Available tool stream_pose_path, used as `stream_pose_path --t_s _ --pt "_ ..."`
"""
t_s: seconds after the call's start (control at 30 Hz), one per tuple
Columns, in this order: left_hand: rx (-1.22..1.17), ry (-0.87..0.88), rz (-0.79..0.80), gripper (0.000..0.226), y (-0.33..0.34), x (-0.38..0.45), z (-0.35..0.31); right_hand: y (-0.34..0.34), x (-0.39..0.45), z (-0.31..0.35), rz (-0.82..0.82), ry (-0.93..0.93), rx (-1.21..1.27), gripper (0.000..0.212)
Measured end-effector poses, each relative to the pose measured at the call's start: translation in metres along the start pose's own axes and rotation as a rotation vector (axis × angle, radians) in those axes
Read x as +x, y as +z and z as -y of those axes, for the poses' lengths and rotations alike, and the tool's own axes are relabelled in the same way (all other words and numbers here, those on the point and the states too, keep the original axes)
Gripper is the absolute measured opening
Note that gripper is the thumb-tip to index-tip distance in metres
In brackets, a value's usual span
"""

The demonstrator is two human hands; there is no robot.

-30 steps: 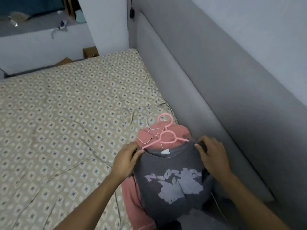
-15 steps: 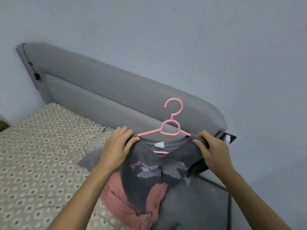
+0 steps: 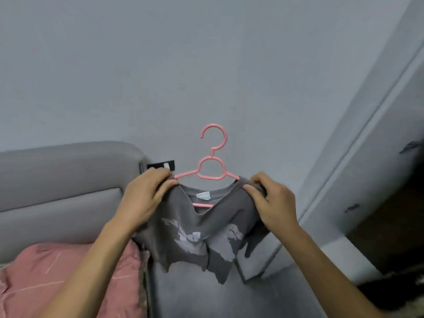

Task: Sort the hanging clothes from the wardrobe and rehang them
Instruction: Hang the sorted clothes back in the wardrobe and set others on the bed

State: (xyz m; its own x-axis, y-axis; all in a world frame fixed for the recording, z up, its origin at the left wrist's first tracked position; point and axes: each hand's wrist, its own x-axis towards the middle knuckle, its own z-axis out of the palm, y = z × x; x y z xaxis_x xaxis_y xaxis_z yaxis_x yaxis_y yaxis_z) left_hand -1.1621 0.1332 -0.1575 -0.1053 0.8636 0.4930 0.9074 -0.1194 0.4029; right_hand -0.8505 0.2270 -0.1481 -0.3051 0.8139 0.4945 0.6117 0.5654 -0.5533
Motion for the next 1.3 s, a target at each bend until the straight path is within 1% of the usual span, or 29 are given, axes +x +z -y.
stream_pose_path --t_s 0.13,0.2,0.3,0.37,0.5,0.6,0.67,0.77,0.83,0.93,1.03,1.13,1.17,1.23,1.3 --pt "0.002 0.085 0.000 0.030 0.047 0.013 -0.095 -0.091 -0.045 -0.053 0.017 0.051 -0.085 0.015" --pt "0.013 0.110 -0.014 0.031 0.067 0.014 -0.140 -0.134 -0.067 -0.078 0.032 0.073 -0.114 0.018" --pt "-0.025 0.154 -0.009 0.032 0.098 0.016 -0.206 -0.198 -0.100 -0.112 -0.032 0.093 -0.191 0.021" --pt "-0.055 0.192 0.003 0.033 0.119 0.021 -0.247 -0.237 -0.121 -0.132 -0.083 0.138 -0.234 0.022" --pt "-0.148 0.277 0.031 0.029 0.160 0.028 -0.312 -0.299 -0.161 -0.162 -0.112 0.246 -0.317 0.021" --pt "-0.277 0.359 0.104 0.030 0.191 0.043 -0.350 -0.331 -0.172 -0.174 -0.097 0.282 -0.363 0.019" --pt "-0.338 0.413 0.151 0.029 0.213 0.058 -0.374 -0.349 -0.174 -0.182 -0.074 0.294 -0.399 0.019" --pt "-0.450 0.495 0.194 0.028 0.249 0.084 -0.407 -0.372 -0.178 -0.199 -0.075 0.362 -0.397 0.017" --pt "-0.487 0.578 0.184 0.029 0.273 0.103 -0.427 -0.383 -0.181 -0.211 -0.108 0.413 -0.374 0.018" --pt "-0.481 0.714 0.188 0.031 0.306 0.125 -0.455 -0.386 -0.180 -0.226 -0.182 0.498 -0.343 0.016" --pt "-0.540 0.768 0.239 0.026 0.333 0.141 -0.479 -0.379 -0.171 -0.239 -0.235 0.557 -0.356 0.017" --pt "-0.589 0.816 0.288 0.029 0.365 0.163 -0.491 -0.369 -0.164 -0.256 -0.280 0.615 -0.366 0.016" --pt "-0.599 0.827 0.283 0.031 0.372 0.165 -0.494 -0.368 -0.166 -0.256 -0.291 0.625 -0.373 0.017" --pt "-0.626 0.845 0.297 0.033 0.391 0.175 -0.504 -0.366 -0.167 -0.263 -0.281 0.639 -0.407 0.021" --pt "-0.636 0.876 0.310 0.033 0.411 0.181 -0.515 -0.368 -0.168 -0.269 -0.228 0.639 -0.443 0.028"
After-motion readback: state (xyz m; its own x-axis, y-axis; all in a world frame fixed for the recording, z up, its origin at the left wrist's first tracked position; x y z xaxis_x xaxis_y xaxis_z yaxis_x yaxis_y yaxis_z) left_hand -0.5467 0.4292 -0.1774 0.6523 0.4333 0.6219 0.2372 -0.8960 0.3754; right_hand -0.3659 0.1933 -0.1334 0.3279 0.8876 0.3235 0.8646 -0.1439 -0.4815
